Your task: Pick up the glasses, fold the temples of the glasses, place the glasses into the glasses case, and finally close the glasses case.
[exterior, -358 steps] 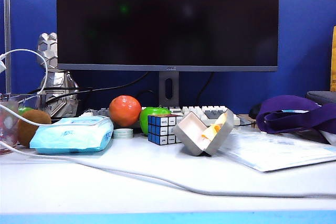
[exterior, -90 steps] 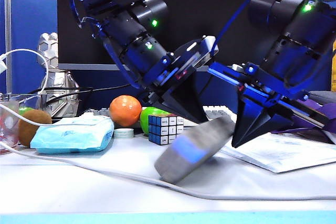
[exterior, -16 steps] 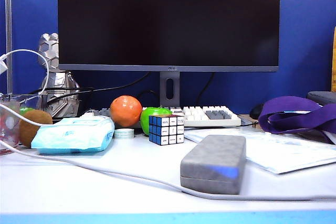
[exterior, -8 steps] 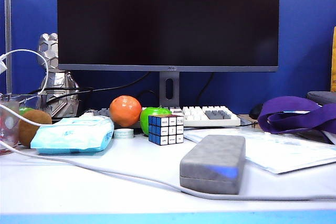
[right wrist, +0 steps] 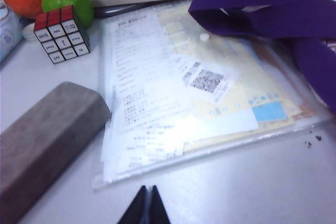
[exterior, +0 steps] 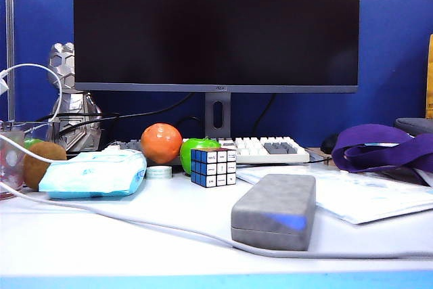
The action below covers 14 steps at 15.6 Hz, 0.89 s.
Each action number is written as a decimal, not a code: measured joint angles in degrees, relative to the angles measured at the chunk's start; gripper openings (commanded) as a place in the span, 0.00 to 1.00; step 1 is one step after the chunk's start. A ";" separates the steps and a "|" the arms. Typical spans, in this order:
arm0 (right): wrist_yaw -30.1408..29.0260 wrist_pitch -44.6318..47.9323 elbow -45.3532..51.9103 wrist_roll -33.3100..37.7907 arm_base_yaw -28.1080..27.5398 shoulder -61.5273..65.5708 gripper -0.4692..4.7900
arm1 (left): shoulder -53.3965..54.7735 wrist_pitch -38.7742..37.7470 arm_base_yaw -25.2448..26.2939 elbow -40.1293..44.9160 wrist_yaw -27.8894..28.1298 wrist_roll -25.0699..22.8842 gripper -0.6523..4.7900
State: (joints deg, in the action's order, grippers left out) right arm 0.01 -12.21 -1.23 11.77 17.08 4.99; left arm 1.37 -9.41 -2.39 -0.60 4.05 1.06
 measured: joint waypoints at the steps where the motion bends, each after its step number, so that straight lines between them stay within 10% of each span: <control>1: 0.00 0.02 0.00 0.00 0.00 -1.75 0.09 | -0.02 0.02 0.00 0.00 0.02 0.00 0.11; 14: 1.33 2.08 0.70 -8.87 -9.20 -4.81 0.09 | -0.37 0.09 -0.02 0.00 -0.02 0.02 0.11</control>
State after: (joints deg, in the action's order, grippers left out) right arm 1.34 -10.13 -0.54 2.90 7.88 0.19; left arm 0.99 -9.32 -2.42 -0.60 4.03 1.08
